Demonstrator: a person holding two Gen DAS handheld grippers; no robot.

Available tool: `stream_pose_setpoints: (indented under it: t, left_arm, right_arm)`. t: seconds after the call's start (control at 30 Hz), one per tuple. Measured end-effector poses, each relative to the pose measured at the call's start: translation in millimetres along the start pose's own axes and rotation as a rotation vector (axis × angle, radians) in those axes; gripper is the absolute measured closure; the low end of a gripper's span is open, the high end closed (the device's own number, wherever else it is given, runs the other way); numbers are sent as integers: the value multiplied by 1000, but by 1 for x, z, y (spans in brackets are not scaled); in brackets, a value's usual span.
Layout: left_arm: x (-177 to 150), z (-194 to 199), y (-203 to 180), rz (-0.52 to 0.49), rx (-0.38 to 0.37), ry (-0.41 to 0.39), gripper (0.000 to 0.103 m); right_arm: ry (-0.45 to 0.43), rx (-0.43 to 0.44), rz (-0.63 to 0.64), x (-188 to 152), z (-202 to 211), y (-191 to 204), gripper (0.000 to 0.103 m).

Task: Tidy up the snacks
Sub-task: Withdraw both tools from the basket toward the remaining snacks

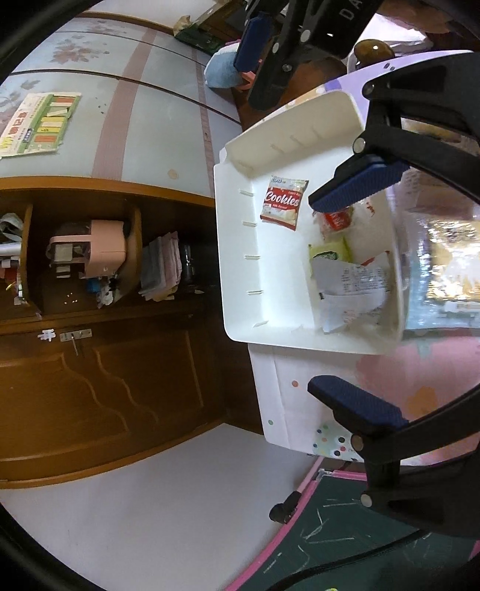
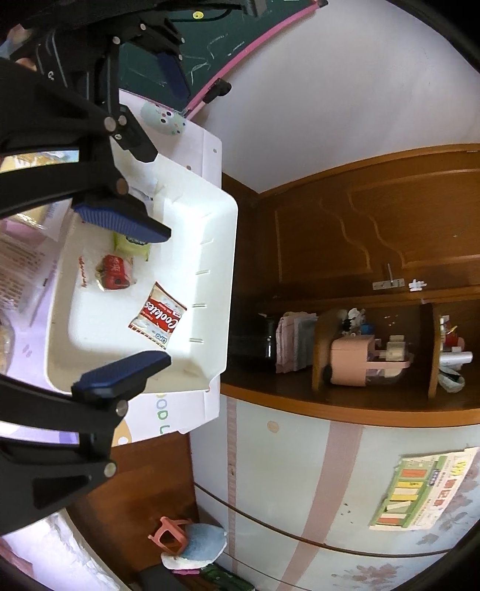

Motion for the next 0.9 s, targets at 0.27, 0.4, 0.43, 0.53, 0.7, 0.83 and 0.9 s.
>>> stream_pose_setpoints:
  t: [0.27,0.4,0.43,0.53,0.7,0.83,0.9]
  left_arm:
    - [-29,57,-5,-19,5,-26,14]
    - [-45,92,-5,-19,-5,-53,14]
    - [-47,98,-5,-23,-4,-57,14]
    - [-57,121,-6,-31,-8,-78,14]
    - [-84,146,-11,-38,-25,-82,12]
    - [-117,153,-25,-36,-76,-48,12]
    - [-137,154,-33,-34,-107,-30,12]
  right_arm:
    - [-7,-9,28,-27,50,-1,42]
    - [-6,-10,26,-46,78,-7,42]
    - [-5,-8,26,-50,83,-8,42]
    - [2,-13,25,-64,100,-12,42]
    - [21,-4,17,-90,124,-21,42]
    - [44,13,6,-116,139,-29,42]
    - [56,10,7,-131,144,-33,42]
Point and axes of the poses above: each gripper's, at about its wrist camera, not at the fingertips, and z roughly against the way its jaws point, y to its left, x to its top, the point moved 7 cm from there along -z, roughly the way its jaws point, and after that the axes turned 14 degrees about -z, right-handed, at the moved point
